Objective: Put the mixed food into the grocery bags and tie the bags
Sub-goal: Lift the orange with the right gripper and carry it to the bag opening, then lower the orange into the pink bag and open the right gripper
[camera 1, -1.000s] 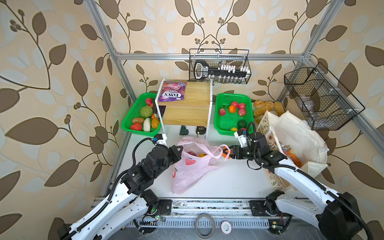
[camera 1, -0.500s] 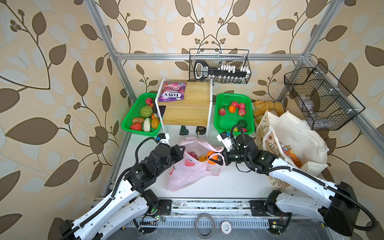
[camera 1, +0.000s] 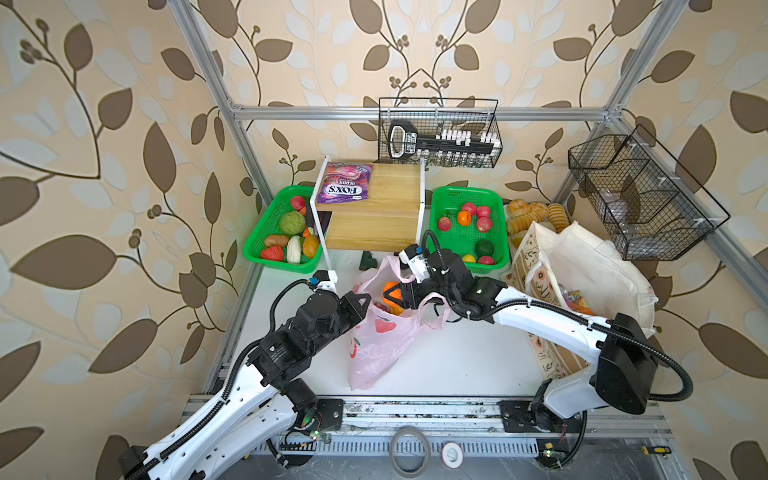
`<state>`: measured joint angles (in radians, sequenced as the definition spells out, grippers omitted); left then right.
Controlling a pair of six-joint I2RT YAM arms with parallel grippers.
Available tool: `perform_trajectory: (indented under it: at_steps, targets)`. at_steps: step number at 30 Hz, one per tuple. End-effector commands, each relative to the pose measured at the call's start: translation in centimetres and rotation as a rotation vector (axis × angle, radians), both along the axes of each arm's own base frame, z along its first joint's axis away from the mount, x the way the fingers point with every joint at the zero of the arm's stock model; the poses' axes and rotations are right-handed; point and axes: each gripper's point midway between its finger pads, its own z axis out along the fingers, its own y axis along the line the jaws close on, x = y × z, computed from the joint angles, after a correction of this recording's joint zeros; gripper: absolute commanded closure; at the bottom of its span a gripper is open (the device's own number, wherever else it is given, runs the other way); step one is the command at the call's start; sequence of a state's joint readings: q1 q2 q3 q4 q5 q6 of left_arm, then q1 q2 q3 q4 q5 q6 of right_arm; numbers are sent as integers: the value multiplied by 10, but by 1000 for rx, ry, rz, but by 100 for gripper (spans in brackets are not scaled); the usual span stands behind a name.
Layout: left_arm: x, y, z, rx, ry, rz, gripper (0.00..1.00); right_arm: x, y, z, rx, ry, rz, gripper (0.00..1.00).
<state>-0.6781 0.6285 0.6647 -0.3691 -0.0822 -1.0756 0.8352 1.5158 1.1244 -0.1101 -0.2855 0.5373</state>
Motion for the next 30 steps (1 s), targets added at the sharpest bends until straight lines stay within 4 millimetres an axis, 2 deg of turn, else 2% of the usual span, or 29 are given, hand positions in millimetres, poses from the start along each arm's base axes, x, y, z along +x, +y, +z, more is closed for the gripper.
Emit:
perform_trajectory:
  at_steps: [1, 6, 12, 16, 23, 30]
  targets:
    - [3, 1, 11, -54, -25, 16, 100, 1, 7, 6, -6, -12, 27, 39]
    - [2, 12, 11, -15, -32, 45, 100, -4, -7, 21, 2, -68, 20, 24]
    - [6, 6, 10, -28, -32, 34, 100, -13, -20, 27, 19, -71, 24, 21]
    - [6, 7, 11, -21, -34, 35, 100, -18, -37, 33, 15, -108, -7, 21]
    - [4, 17, 8, -11, -30, 72, 100, -26, -98, 46, -20, -262, -144, 22]
    - [5, 18, 7, -17, -24, 87, 100, -37, -157, 71, -15, -436, -297, 23]
